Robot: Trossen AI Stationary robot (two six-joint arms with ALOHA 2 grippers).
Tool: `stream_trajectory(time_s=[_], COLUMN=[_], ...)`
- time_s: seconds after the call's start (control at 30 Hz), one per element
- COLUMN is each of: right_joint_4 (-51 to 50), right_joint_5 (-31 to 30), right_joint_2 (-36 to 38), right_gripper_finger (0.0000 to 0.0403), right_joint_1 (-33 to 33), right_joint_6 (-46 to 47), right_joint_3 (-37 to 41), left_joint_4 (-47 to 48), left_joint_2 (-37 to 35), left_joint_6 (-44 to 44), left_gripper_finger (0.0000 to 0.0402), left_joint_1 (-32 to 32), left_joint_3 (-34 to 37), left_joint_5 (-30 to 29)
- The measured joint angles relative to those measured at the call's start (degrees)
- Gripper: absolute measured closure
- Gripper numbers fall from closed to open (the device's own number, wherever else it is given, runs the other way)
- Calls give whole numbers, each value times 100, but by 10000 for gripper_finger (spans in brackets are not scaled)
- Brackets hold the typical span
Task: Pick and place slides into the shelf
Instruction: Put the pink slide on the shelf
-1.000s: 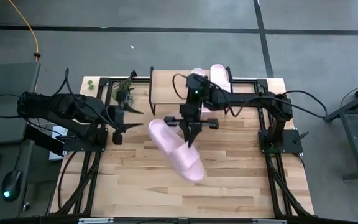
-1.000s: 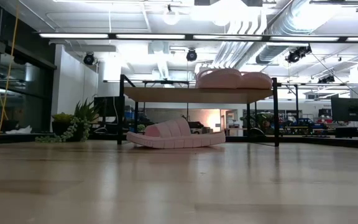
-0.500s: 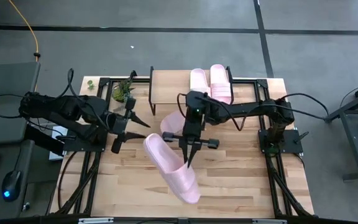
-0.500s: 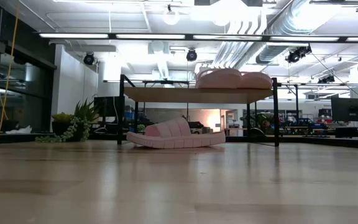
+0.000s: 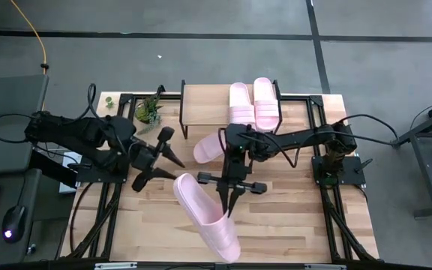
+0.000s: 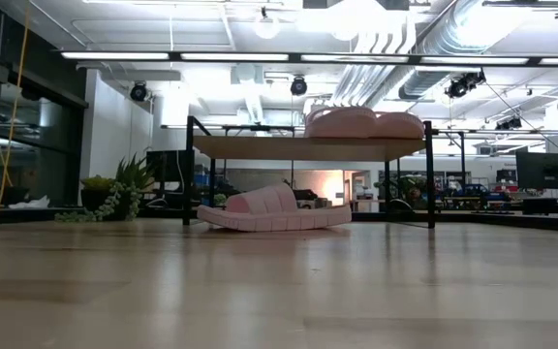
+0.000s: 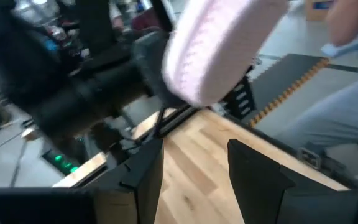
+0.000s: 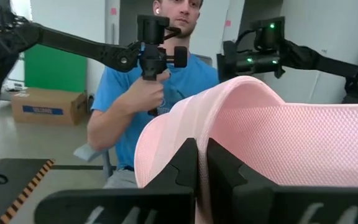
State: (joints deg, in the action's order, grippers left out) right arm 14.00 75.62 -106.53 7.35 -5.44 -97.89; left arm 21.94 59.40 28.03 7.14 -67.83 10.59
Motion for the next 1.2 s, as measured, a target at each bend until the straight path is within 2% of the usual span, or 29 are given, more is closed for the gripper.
stream_trajectory(time_s=[0.13, 0.57, 0.9, 1.03, 1.2], right_joint_4=[4, -38, -82, -103, -138], right_joint_5=[-60, -323, -426, -438, -530], right_joint_2=[-1, -1, -1, -1, -1], right_gripper_finger=[402, 402, 402, 402, 402], right_joint_1=[-4, 68, 100, 104, 167], right_joint_6=[-89, -260, -277, -363, -500], right_joint_3=[0, 0, 0, 0, 0], left_joint_4=[-240, -888, -1274, -1299, -1298], left_joint_2=[52, 183, 272, 286, 354], left_joint_6=[29, 262, 238, 238, 221], left_gripper_finger=[240, 240, 240, 240, 240], left_joint_1=[4, 0, 0, 0, 2], left_joint_3=[-4, -3, -2, -2, -2], left_joint_5=[271, 465, 1020, 1005, 502])
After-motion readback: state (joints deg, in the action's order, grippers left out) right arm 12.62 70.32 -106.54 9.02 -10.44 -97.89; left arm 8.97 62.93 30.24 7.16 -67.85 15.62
